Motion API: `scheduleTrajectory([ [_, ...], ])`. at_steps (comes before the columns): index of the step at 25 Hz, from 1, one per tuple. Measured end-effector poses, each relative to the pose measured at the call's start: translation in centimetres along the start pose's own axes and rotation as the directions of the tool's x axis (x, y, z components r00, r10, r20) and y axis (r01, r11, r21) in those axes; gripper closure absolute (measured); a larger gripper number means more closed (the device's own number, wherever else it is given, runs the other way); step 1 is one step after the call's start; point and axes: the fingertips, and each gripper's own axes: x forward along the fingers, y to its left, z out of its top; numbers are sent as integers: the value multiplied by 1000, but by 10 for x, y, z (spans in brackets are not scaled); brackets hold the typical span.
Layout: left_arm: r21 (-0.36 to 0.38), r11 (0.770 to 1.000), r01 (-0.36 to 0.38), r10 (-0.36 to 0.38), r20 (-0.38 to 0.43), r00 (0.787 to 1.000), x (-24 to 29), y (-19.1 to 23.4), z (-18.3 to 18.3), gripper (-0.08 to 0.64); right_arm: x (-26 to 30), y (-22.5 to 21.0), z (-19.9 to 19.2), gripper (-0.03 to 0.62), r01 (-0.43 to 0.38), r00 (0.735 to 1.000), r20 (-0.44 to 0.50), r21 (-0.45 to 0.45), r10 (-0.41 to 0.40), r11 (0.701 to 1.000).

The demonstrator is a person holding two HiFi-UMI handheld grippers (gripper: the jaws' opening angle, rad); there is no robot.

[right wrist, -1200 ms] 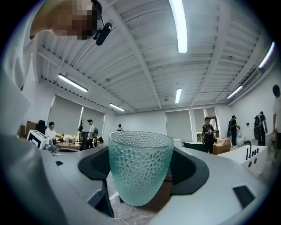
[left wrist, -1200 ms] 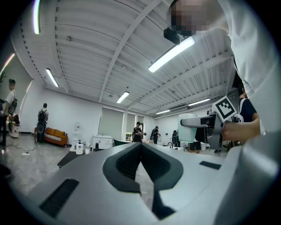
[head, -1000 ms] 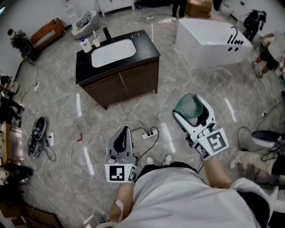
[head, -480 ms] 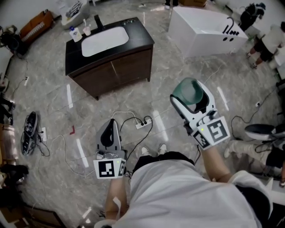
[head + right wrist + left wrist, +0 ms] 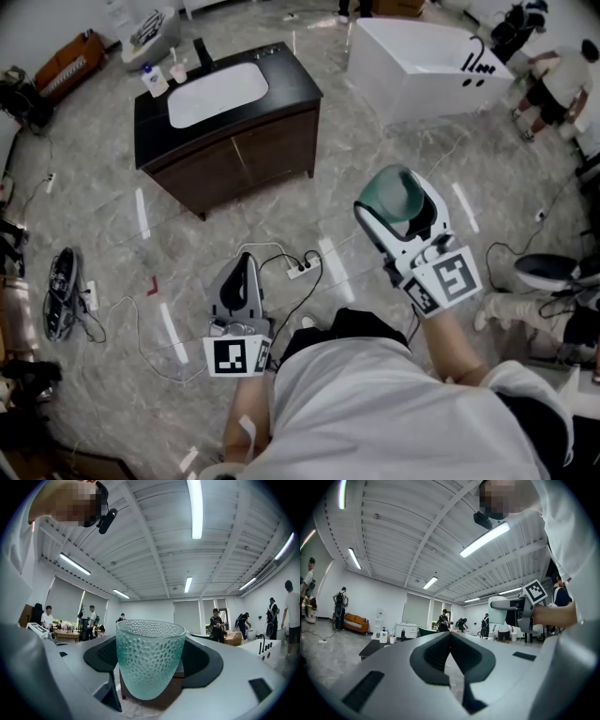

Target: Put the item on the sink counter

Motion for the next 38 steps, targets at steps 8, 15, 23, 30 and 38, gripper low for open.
scheduleTrajectory([
  [8, -16, 1000, 13, -13, 0, 1000, 8, 10, -2, 558, 10, 2, -1, 189, 7, 1000, -12, -5, -7, 1000],
  [15, -15, 1000, 21, -21, -5, 1000, 19, 11, -2, 558, 22, -3, 0, 189, -6, 1000, -1, 1, 6, 1000],
  [23, 4, 1000, -13, 13, -11, 1000, 43, 11, -6, 558, 43, -26, -10, 189, -37, 999, 9, 25, 37, 999],
  [30, 7, 999, -40, 40, -18, 999, 81, 12, -9, 558, 73, -53, -12, 189, -89, 996, 7, 18, 89, 996],
  [38, 18, 999, -45, 46, -17, 999, 131, 7, -10, 558, 93, -92, -20, 189, -98, 995, 4, 41, 98, 994],
])
